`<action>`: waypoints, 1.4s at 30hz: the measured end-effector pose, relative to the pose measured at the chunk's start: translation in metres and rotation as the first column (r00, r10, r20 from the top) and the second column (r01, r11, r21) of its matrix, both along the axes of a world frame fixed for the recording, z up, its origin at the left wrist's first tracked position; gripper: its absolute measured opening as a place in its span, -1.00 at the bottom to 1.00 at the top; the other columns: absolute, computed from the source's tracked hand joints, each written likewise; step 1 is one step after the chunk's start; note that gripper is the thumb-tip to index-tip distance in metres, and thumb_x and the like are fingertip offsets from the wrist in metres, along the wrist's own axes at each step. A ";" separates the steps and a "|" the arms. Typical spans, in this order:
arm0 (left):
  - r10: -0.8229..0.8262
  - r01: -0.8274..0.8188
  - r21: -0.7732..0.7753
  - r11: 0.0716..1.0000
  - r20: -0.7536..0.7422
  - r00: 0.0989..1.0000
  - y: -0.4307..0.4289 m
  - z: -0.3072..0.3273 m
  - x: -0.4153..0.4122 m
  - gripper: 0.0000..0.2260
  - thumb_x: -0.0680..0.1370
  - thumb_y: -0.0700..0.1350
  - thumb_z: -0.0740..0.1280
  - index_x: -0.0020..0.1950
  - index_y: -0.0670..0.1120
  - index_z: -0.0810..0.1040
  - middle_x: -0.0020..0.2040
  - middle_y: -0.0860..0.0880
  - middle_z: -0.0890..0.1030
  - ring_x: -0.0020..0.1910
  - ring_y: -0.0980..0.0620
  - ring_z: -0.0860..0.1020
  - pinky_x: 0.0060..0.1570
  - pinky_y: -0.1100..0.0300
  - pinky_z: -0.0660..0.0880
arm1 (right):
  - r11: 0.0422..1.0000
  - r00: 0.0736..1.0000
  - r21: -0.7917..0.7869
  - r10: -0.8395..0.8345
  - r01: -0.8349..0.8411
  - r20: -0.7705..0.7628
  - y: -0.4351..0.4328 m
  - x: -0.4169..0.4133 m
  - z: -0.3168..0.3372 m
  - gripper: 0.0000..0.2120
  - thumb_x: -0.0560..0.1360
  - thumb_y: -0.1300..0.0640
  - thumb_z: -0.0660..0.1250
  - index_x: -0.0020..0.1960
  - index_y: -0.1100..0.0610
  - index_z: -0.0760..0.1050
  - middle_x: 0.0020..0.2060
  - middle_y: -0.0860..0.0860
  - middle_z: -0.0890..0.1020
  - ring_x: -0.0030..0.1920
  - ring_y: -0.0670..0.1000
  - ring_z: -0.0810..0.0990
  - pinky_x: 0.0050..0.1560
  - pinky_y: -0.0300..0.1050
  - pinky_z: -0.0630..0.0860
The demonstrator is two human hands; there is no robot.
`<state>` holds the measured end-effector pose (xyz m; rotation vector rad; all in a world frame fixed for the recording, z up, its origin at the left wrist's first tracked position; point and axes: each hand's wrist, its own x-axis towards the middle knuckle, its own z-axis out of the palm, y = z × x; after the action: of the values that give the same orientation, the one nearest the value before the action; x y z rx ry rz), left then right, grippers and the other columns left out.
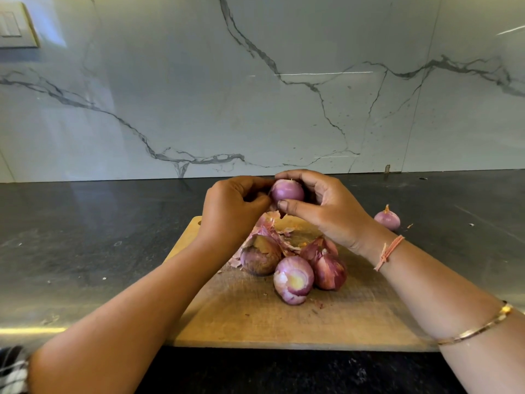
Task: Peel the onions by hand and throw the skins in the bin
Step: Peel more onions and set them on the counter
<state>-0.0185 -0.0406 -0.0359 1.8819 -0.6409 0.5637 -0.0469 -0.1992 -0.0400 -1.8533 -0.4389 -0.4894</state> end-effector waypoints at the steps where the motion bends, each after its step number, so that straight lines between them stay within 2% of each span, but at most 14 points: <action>1: -0.010 0.010 -0.015 1.000 -0.010 1.000 0.000 0.000 0.000 -0.73 0.47 -0.30 0.34 0.04 -0.01 0.68 -0.28 0.24 0.61 -0.28 0.29 0.58 -0.23 0.43 0.50 | 1.000 1.000 0.025 0.014 -0.014 -0.011 -0.001 0.000 0.000 -0.66 0.36 0.19 0.45 0.12 0.05 0.54 0.07 0.10 0.65 0.11 0.08 0.62 0.23 0.05 0.53; 4: -0.047 0.042 -0.087 0.995 -0.052 0.998 0.000 0.000 0.000 -0.70 0.47 -0.34 0.32 -0.04 0.05 0.67 -0.26 0.23 0.64 -0.27 0.28 0.60 -0.16 0.36 0.55 | 0.987 0.995 0.139 0.082 -0.075 -0.049 -0.003 -0.001 0.001 -0.70 0.41 0.30 0.44 0.12 0.14 0.55 0.05 0.16 0.64 0.04 0.08 0.62 0.13 -0.02 0.57; 10: -0.126 0.108 -0.167 0.980 -0.102 0.987 -0.001 0.002 -0.003 -0.70 0.49 -0.36 0.33 -0.13 0.07 0.63 -0.24 0.18 0.65 -0.26 0.27 0.60 -0.20 0.37 0.55 | 0.907 0.967 0.386 0.227 -0.167 -0.117 -0.001 -0.002 0.005 -0.75 0.32 0.24 0.37 0.00 0.17 0.58 -0.15 0.11 0.64 -0.17 0.00 0.61 -0.13 -0.14 0.59; 13: -0.089 0.074 -0.149 0.986 -0.102 0.991 0.000 0.002 -0.001 -0.63 0.51 -0.35 0.29 -0.19 0.14 0.61 -0.30 0.22 0.65 -0.19 -0.04 0.62 -0.12 0.06 0.58 | 0.872 0.959 0.463 0.249 -0.161 -0.137 -0.001 -0.003 0.007 -0.78 0.34 0.20 0.28 -0.05 0.22 0.58 -0.28 0.09 0.60 -0.34 -0.04 0.52 -0.28 -0.17 0.43; 15: -0.067 0.050 -0.155 0.987 -0.106 0.992 0.001 0.002 0.000 -0.63 0.52 -0.34 0.28 -0.21 0.15 0.60 -0.32 0.26 0.64 -0.11 -0.27 0.58 -0.12 -0.12 0.56 | 0.853 0.962 0.504 0.236 -0.137 -0.138 -0.002 -0.002 0.008 -0.78 0.33 0.17 0.25 -0.11 0.22 0.60 -0.25 0.15 0.56 -0.36 -0.04 0.48 -0.29 -0.18 0.36; 17: -0.057 0.042 -0.150 0.988 -0.098 0.994 0.000 0.000 -0.001 -0.63 0.52 -0.33 0.27 -0.23 0.16 0.60 -0.30 0.19 0.66 -0.13 -0.32 0.56 -0.15 -0.15 0.55 | 0.862 0.966 0.494 0.212 -0.112 -0.150 -0.001 -0.003 0.008 -0.77 0.33 0.16 0.26 -0.10 0.21 0.60 -0.22 0.18 0.54 -0.36 -0.04 0.48 -0.32 -0.20 0.37; 19: -0.074 0.063 -0.128 0.990 -0.080 0.994 -0.001 -0.001 -0.003 -0.68 0.51 -0.29 0.27 -0.19 0.14 0.63 -0.24 -0.04 0.68 -0.25 -0.25 0.55 -0.25 -0.04 0.55 | 0.884 0.967 0.458 0.187 -0.091 -0.170 -0.001 -0.003 0.007 -0.75 0.33 0.14 0.27 -0.05 0.22 0.58 -0.23 0.14 0.54 -0.36 -0.05 0.50 -0.32 -0.21 0.39; 20: -0.094 0.085 -0.116 0.990 -0.077 0.993 -0.001 -0.002 -0.005 -0.73 0.51 -0.26 0.29 -0.14 0.11 0.65 -0.21 -0.11 0.68 -0.31 -0.13 0.55 -0.27 0.07 0.52 | 0.888 0.966 0.452 0.186 -0.087 -0.181 -0.001 -0.003 0.007 -0.74 0.34 0.13 0.28 -0.03 0.21 0.57 -0.24 0.12 0.55 -0.35 -0.05 0.51 -0.31 -0.20 0.40; 22: -0.138 0.129 -0.104 0.986 -0.083 0.987 -0.001 -0.004 -0.007 -0.85 0.51 -0.16 0.35 -0.08 0.09 0.65 -0.19 0.00 0.69 -0.27 0.13 0.58 -0.18 0.22 0.53 | 0.881 0.961 0.465 0.197 -0.088 -0.192 -0.001 -0.003 0.007 -0.74 0.34 0.13 0.31 -0.01 0.21 0.56 -0.23 0.11 0.58 -0.32 -0.03 0.54 -0.27 -0.17 0.44; 24: -0.139 0.134 -0.066 0.989 -0.080 0.987 -0.001 -0.005 -0.006 -0.90 0.46 -0.04 0.40 -0.05 0.10 0.64 -0.15 0.11 0.68 -0.13 0.21 0.61 -0.03 0.22 0.56 | 0.884 0.963 0.460 0.191 -0.083 -0.192 -0.002 -0.003 0.007 -0.76 0.37 0.16 0.35 0.02 0.21 0.56 -0.20 0.12 0.59 -0.30 -0.02 0.57 -0.25 -0.17 0.47; 27: -0.086 0.085 -0.014 0.996 -0.078 0.993 -0.002 -0.006 -0.005 -0.82 0.40 0.07 0.39 -0.03 0.09 0.65 -0.14 0.14 0.67 -0.08 0.22 0.61 0.01 0.19 0.56 | 0.909 0.969 0.411 0.161 -0.071 -0.187 0.000 -0.004 0.007 -0.79 0.41 0.20 0.40 0.02 0.22 0.56 -0.18 0.14 0.58 -0.30 -0.03 0.58 -0.30 -0.23 0.49; 34: 0.061 -0.060 0.050 0.997 -0.012 0.998 -0.002 -0.006 -0.005 -0.93 0.45 -0.06 0.42 -0.09 0.04 0.66 -0.26 0.15 0.61 -0.22 0.18 0.57 -0.18 0.22 0.52 | 0.939 0.974 0.336 0.133 -0.066 -0.182 0.003 -0.007 0.006 -0.87 0.50 0.29 0.30 0.03 0.23 0.57 -0.21 0.14 0.57 -0.32 -0.02 0.52 -0.31 -0.25 0.44; 39: 0.098 -0.110 0.128 0.986 0.099 0.990 -0.001 -0.004 -0.006 -0.88 0.46 -0.13 0.41 -0.04 -0.07 0.69 -0.23 0.05 0.62 -0.17 0.06 0.57 -0.17 0.17 0.50 | 0.923 0.967 0.379 0.150 -0.063 -0.206 0.002 -0.005 0.007 -0.76 0.35 0.17 0.39 0.00 0.22 0.60 -0.13 0.22 0.59 -0.19 0.10 0.52 -0.19 -0.13 0.40; 42: 0.105 -0.130 0.153 0.980 0.159 0.982 0.000 -0.003 -0.005 -0.88 0.47 -0.15 0.39 -0.03 -0.07 0.69 -0.17 0.03 0.66 -0.13 0.05 0.58 -0.13 0.13 0.53 | 0.919 0.961 0.389 0.160 -0.061 -0.227 0.002 -0.005 0.008 -0.74 0.31 0.14 0.34 -0.05 0.22 0.62 -0.18 0.21 0.56 -0.29 0.02 0.50 -0.29 -0.18 0.36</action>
<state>-0.0230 -0.0404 -0.0393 2.0541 -0.6943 0.7554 -0.0514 -0.1968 -0.0319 -1.4801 -0.2518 -0.2317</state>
